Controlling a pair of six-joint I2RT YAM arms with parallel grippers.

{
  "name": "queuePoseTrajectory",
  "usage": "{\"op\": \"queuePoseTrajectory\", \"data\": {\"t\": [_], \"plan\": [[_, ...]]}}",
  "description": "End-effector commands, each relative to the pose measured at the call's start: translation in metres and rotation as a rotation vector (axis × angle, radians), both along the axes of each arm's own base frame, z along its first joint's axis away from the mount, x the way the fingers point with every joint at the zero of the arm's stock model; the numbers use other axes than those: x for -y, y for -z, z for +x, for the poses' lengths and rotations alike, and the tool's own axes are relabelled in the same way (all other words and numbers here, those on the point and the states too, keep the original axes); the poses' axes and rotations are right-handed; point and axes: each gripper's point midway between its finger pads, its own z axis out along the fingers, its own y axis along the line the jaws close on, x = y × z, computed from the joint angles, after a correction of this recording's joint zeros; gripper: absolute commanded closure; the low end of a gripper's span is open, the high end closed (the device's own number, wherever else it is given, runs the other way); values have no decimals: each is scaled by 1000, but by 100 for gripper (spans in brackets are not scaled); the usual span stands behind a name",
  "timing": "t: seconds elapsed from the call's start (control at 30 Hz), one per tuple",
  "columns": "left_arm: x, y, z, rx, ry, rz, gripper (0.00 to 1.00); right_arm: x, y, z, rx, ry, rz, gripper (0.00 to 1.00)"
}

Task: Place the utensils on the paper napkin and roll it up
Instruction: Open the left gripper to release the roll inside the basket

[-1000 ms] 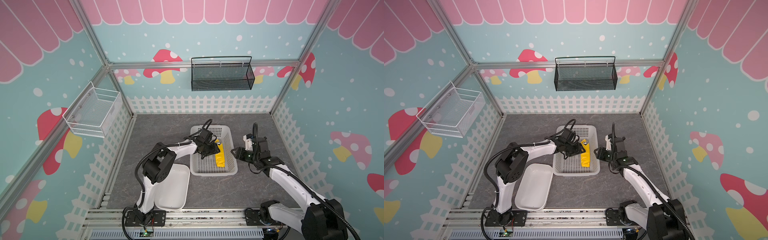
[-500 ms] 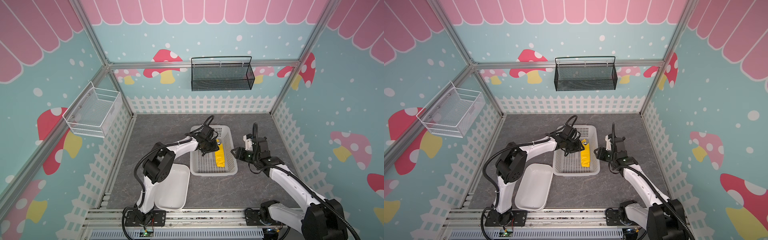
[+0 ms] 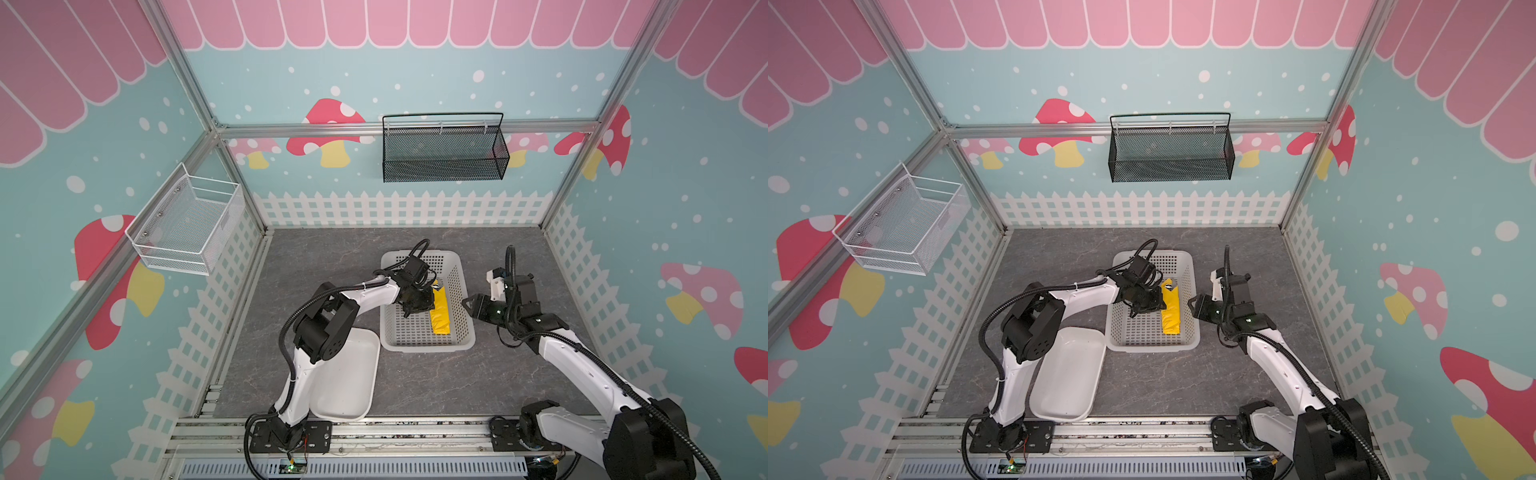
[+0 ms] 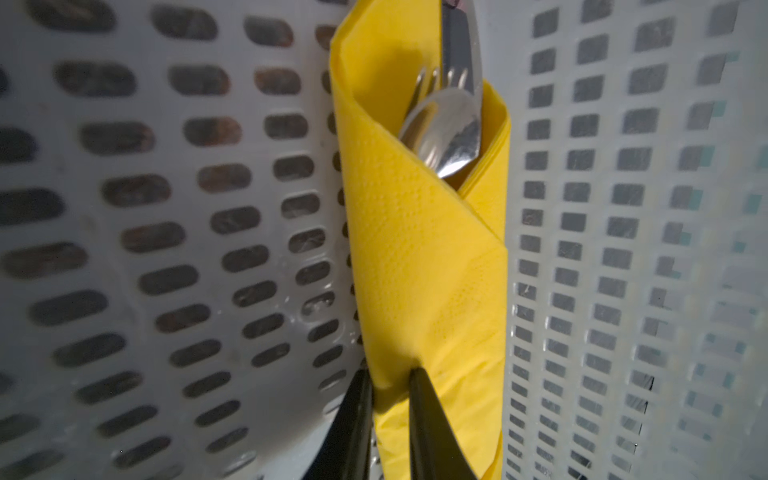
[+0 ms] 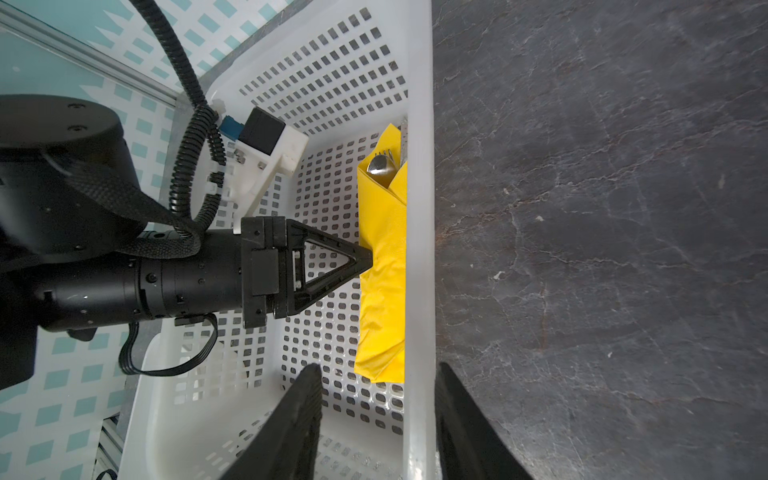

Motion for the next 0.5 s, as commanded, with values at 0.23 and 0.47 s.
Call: {"op": "queuePoseTrajectory", "data": {"t": [0.23,0.47], "plan": [[21,8,-8,-12,70,-61,84,-1,5,-6,-14,-5,2,54],[17,9,-8,10,71,-58,84,-1,7,-5,-17,-7,-3,54]]}}
